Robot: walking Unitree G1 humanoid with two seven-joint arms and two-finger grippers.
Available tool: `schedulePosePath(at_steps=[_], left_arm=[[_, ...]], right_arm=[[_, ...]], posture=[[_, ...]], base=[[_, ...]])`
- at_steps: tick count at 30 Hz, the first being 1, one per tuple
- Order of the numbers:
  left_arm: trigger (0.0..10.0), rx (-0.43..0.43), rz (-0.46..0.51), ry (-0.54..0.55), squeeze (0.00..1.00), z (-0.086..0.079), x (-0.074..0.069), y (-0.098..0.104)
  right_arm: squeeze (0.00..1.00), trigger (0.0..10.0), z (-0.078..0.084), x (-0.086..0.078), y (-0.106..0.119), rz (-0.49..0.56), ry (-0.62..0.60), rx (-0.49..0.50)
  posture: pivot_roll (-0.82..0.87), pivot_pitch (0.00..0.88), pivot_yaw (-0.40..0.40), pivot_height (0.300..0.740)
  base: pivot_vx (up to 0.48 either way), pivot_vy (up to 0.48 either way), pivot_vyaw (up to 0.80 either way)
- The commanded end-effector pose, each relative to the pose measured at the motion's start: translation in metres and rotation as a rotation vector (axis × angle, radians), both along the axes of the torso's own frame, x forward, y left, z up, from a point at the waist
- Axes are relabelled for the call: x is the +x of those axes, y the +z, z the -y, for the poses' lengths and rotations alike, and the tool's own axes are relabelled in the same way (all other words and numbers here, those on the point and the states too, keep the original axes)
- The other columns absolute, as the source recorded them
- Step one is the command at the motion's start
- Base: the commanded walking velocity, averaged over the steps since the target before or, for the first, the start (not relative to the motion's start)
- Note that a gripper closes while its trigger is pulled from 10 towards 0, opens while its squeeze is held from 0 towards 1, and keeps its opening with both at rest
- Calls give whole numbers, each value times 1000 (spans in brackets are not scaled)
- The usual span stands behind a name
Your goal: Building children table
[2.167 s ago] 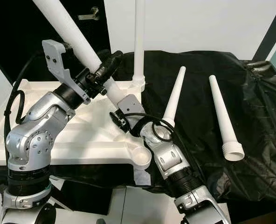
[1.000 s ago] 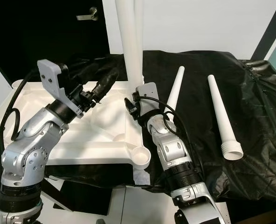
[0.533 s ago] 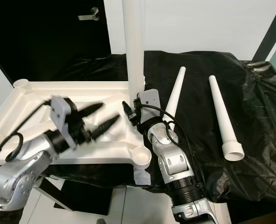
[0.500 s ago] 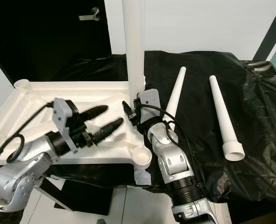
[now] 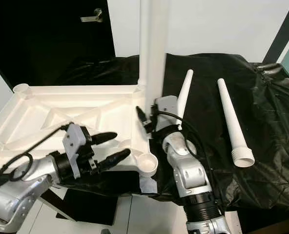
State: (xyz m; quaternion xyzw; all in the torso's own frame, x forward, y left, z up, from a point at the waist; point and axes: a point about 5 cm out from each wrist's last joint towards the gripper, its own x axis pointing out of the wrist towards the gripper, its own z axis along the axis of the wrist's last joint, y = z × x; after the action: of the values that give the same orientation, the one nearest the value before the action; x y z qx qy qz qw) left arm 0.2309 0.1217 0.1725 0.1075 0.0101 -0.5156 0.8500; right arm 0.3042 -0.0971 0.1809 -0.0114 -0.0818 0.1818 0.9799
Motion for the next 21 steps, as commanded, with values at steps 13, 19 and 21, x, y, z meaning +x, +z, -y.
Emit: schedulePosePath(at_steps=[13,19,21], left_arm=[[10000,312,36,-51,0,-15,1,-38],[10000,457,75,18,0,-20,14,-52],[10000,457,75,18,0,-20,14,-52]], right_arm=[[0,10000,17,-4,-1,10,-49,-3],[0,10000,18,-3,0,13,-56,-11],[0,10000,18,-3,0,13,-56,-11]], posture=[[20,0,11,740],[13,0,13,740],[13,0,13,740]], base=[[0,0,0],[0,0,0],[0,0,0]])
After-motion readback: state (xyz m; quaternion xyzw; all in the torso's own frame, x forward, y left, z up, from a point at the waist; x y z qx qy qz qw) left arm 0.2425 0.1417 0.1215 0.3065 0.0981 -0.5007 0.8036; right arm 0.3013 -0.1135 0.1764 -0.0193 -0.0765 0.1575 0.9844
